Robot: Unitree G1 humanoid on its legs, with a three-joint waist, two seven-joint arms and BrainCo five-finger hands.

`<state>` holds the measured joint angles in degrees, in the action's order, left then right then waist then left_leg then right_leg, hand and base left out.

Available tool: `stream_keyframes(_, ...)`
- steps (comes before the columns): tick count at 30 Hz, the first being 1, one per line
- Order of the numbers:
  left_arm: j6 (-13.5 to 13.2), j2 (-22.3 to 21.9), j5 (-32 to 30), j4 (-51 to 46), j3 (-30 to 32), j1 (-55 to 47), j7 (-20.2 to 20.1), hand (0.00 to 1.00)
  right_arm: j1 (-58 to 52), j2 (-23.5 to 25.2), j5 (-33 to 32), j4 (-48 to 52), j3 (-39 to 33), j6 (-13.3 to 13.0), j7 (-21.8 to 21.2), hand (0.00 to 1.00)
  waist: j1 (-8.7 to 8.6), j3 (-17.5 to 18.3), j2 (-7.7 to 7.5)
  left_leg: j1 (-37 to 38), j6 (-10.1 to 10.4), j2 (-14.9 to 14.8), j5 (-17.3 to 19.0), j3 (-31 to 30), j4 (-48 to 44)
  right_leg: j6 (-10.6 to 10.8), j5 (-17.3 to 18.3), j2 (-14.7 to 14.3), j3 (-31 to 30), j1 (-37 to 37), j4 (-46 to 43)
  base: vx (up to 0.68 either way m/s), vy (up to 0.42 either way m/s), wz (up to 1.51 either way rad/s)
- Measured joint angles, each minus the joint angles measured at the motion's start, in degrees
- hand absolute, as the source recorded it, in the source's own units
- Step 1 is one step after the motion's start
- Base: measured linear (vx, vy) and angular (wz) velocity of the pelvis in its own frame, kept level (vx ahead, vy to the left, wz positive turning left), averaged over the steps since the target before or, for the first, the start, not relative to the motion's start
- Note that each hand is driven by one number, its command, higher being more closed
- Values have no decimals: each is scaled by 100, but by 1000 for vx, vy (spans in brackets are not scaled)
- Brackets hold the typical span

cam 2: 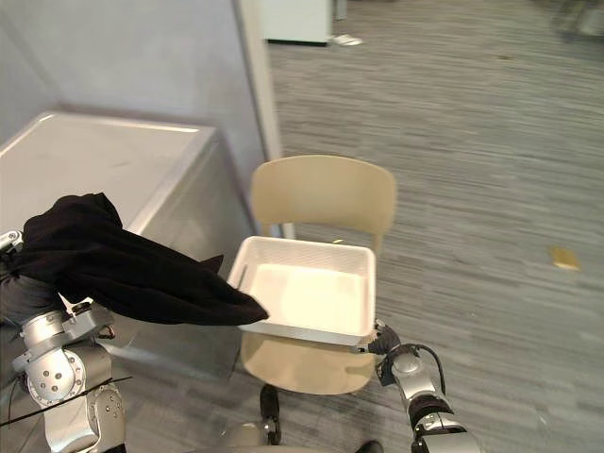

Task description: Pick up the laundry basket with both hands and put the clothes into the washing machine.

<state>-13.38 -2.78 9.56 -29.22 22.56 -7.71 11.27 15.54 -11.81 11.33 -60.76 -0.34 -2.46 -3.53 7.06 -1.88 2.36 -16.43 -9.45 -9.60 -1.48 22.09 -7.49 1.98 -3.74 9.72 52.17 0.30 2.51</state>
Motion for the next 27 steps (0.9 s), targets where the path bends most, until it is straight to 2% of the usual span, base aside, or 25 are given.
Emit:
stream_keyframes(1,-62,-111,1,-52,-39,-65,8,100,46,-114,0,-101,-85,3,-5,0,99,-104,198,-255,-153,-370,41,246,-1087,-2,108,3,267,103,-374,6,4,160)
stream_keyframes(2,-52,-121,-2,-71,-232,-147,-21,100,-115,-261,-7,-88,-100,28,6,0,111,-194,393,-435,194,-411,-183,297,-1486,-13,465,156,354,221,-966,14,63,144)
stream_keyframes(3,-57,-140,0,-107,-308,-133,-17,100,-215,-296,-11,-104,-169,54,30,0,99,-188,418,-407,297,-309,-310,138,-1314,-7,663,127,424,253,-954,-77,57,223)
stream_keyframes(4,-104,-143,1,-194,-408,-124,3,100,-391,-329,-22,-100,-254,38,79,0,-72,-126,403,-261,589,177,-827,-578,-228,-110,683,-92,472,286,-533,-154,15,242)
stream_keyframes(5,-161,-126,4,-203,-430,-19,10,100,-501,-280,-35,-147,-475,2,101,0,-136,-155,348,-318,339,151,-191,-469,-662,-9,567,-50,951,340,-485,-176,-43,247)
stream_keyframes(6,-213,-125,14,-237,-449,-97,32,100,-536,-239,-53,-266,-565,15,124,0,-68,-201,396,-238,415,-77,524,-102,-1528,10,583,31,1193,405,-690,-73,-22,164)
stream_keyframes(7,-215,-125,43,-234,-457,-142,43,100,-564,-238,-53,-266,-568,13,127,0,-49,-214,433,-78,552,-140,580,51,-1455,9,602,50,1296,446,-810,-41,17,123)
stream_keyframes(8,-216,-114,85,-239,-552,-160,34,100,-707,-214,-52,-274,-593,12,203,0,-28,-206,518,-18,592,-105,528,220,-1245,11,674,90,1573,512,-1004,-54,53,115)
stream_keyframes(9,-218,-104,85,-256,-690,-232,39,100,-857,-115,-43,-329,-584,3,206,0,-25,-223,470,54,599,-12,517,132,-1074,10,740,81,1836,634,-1014,-119,45,120)
stream_keyframes(12,-211,-65,84,-408,-895,-611,25,100,-994,136,2,-386,-579,-47,203,0,-44,-210,350,158,572,263,293,-1,-501,15,730,135,2195,746,-960,-118,-9,69)
stream_keyframes(16,-209,-67,87,-642,-965,-915,-20,100,-1092,334,44,-626,-539,-24,195,0,-14,-222,366,103,474,436,202,-155,-392,62,608,229,2445,829,-1018,-123,49,40)
stream_keyframes(21,-115,-151,111,-634,-961,-1367,-166,100,-995,400,50,-724,-526,36,177,0,54,-273,385,120,423,822,142,-494,-173,9,597,577,2598,863,-1458,-46,105,34)
stream_keyframes(23,-72,-169,111,-600,-978,-1503,-256,100,-951,393,50,-717,-455,35,109,0,146,-404,399,206,420,990,120,-648,-110,-26,725,783,2136,772,-1726,-51,195,32)
stream_keyframes(24,-57,-171,112,-548,-1055,-1520,-256,100,-936,386,51,-707,-352,34,87,0,138,-510,419,293,401,1150,78,-880,-24,-142,885,834,1325,551,-1893,-91,206,76)
stream_keyframes(25,-59,-165,113,-424,-1186,-1484,-262,100,-958,401,53,-720,-331,35,76,0,110,-580,430,436,484,1389,40,-1212,269,-228,1180,742,215,208,-2071,-120,226,99)
stream_keyframes(26,-60,-166,117,-302,-1249,-1453,-265,100,-1000,417,53,-718,-343,30,77,0,11,-598,403,577,574,1481,106,-1265,524,-294,1337,656,-383,36,-2090,-78,129,151)
stream_keyframes(27,-63,-135,124,-28,-1317,-1343,-296,100,-1054,564,50,-672,-409,19,76,0,-212,-714,50,437,443,1692,577,-1050,-189,-133,1598,830,-1397,-283,-2309,-64,39,162)
